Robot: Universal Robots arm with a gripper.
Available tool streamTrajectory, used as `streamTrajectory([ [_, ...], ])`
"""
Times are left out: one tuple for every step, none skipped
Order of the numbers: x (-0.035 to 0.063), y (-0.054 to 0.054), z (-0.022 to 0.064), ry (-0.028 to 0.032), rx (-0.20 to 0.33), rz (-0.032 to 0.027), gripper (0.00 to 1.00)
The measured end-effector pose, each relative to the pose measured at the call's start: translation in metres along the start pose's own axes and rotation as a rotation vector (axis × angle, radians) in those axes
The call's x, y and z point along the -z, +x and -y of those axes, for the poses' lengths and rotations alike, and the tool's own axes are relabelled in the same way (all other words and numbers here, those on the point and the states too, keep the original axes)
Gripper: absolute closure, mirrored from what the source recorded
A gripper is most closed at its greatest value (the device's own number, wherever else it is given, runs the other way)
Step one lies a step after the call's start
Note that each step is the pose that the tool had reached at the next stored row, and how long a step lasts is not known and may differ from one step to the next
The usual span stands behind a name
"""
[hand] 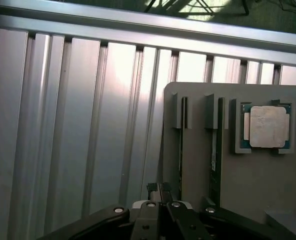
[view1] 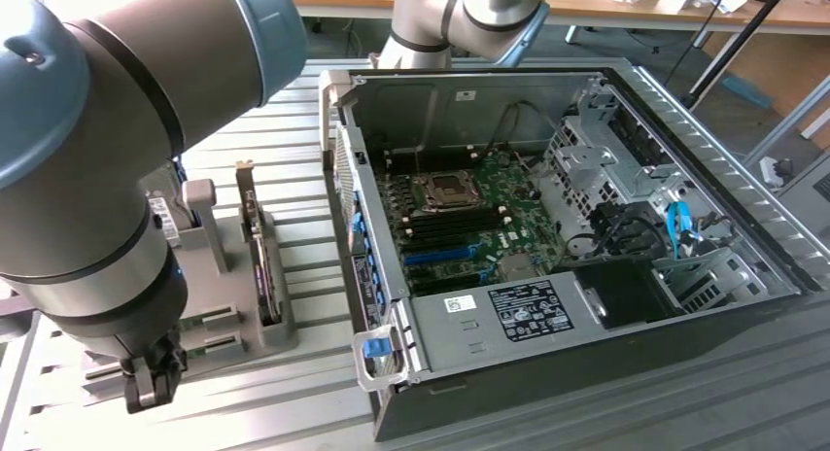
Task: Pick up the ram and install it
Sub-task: 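Pick up the ram and move it above insertion slot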
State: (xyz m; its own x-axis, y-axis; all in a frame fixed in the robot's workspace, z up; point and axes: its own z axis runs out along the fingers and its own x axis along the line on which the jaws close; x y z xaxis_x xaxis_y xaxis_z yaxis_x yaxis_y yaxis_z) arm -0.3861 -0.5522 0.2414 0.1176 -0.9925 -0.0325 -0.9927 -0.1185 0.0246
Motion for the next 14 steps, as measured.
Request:
streamTrajectory([
  [-0.0021,0.0,-0.0003,0.0001,0.001,0.0001,0.89],
  [-0.0041,0.0,-0.0007,0.0,0.002,0.0,0.89],
  [-0.0057,-0.001,-0.0008,0.0,0.002,0.0,0.89],
  [-0.0079,-0.002,-0.0009,0.0,0.003,0.0002,0.89],
  [-0.0098,-0.002,-0.0009,-0.0001,0.004,0.0002,0.89],
  [-0.0115,-0.003,-0.0009,-0.0002,0.005,0.0002,0.89],
  [-0.0134,-0.004,-0.0008,-0.0002,0.006,0.0002,0.89],
  [-0.0151,-0.006,-0.0007,-0.0003,0.007,0.0003,0.89],
  [-0.0163,-0.007,-0.0005,-0.0001,0.008,0.0007,0.89],
  [-0.0173,-0.009,-0.0002,0.0002,0.009,0.0012,0.89],
  [-0.0174,-0.01,-0.0002,0.0001,0.009,0.0012,0.89],
  [-0.0174,-0.01,-0.0002,0.0,0.009,0.0011,0.89],
  [-0.0174,-0.01,-0.0002,0.0,0.009,0.0011,0.89],
  [-0.0174,-0.01,-0.0002,-0.0001,0.009,0.0011,0.89],
])
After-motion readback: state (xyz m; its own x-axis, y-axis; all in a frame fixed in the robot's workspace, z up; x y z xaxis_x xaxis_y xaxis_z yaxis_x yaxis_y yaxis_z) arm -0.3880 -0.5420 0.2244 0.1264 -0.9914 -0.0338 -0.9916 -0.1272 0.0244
